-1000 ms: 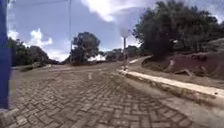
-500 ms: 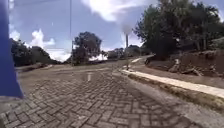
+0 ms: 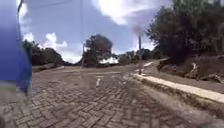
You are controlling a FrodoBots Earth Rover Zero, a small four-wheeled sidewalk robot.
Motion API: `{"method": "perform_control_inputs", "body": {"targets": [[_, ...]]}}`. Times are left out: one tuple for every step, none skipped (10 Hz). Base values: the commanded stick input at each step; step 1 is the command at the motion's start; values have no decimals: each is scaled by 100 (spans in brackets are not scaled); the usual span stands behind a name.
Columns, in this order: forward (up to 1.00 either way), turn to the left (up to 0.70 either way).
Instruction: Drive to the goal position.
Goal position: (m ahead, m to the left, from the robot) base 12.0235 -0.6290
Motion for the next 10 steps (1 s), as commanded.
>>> {"method": "perform_control_inputs", "body": {"targets": [[70, 0], [70, 0], [70, 0], [70, 0], [70, 0], [70, 0], [70, 0], [70, 0], [70, 0], [70, 0]]}}
